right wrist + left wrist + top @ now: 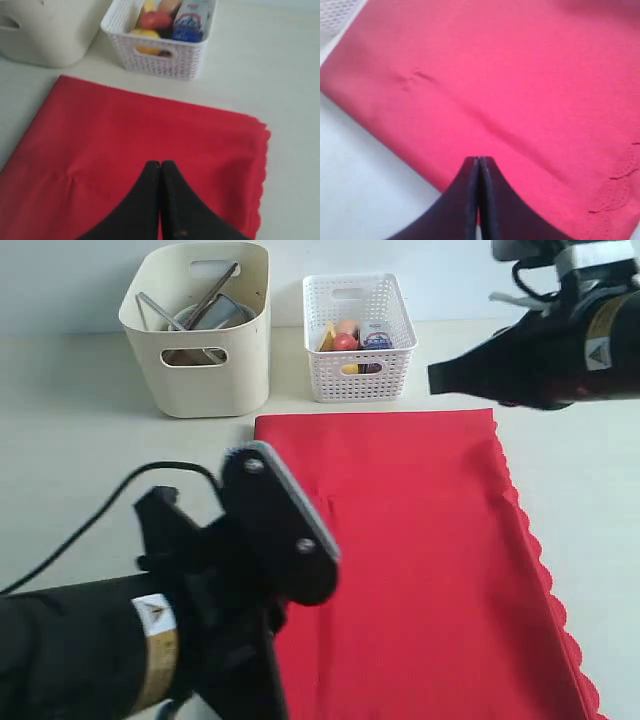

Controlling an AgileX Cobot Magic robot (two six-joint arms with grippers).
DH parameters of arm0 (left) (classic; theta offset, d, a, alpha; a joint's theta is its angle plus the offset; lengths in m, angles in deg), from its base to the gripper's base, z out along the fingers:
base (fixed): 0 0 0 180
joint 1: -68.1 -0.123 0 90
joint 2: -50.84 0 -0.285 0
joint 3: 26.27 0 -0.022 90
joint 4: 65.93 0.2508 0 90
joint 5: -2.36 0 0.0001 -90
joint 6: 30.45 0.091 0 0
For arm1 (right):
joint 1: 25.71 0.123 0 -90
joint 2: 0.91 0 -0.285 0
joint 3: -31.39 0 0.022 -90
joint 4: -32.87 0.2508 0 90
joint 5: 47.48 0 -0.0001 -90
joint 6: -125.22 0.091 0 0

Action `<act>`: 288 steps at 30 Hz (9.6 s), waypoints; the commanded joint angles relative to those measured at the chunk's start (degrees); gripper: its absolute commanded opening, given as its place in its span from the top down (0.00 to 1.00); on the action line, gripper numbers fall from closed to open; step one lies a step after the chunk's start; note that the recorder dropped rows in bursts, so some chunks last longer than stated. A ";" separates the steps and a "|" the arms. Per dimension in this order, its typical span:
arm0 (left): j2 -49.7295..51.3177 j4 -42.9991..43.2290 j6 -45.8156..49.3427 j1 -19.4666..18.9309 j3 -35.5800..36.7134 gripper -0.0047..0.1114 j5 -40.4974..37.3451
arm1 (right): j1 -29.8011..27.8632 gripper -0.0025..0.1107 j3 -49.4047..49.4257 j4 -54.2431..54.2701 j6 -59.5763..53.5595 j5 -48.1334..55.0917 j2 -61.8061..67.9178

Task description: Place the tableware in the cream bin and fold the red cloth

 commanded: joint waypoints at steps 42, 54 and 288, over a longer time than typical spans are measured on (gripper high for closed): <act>-25.58 24.96 -44.91 -0.14 30.57 0.95 -9.80 | -15.47 0.98 -3.11 -22.90 13.34 23.60 28.50; -25.58 25.36 -44.91 -0.14 30.57 0.95 -9.11 | -15.38 0.98 -5.38 -6.39 4.36 29.68 17.83; -79.53 28.56 -31.71 -79.35 38.13 0.95 20.69 | -22.03 0.98 16.23 30.08 -24.63 -13.16 -26.66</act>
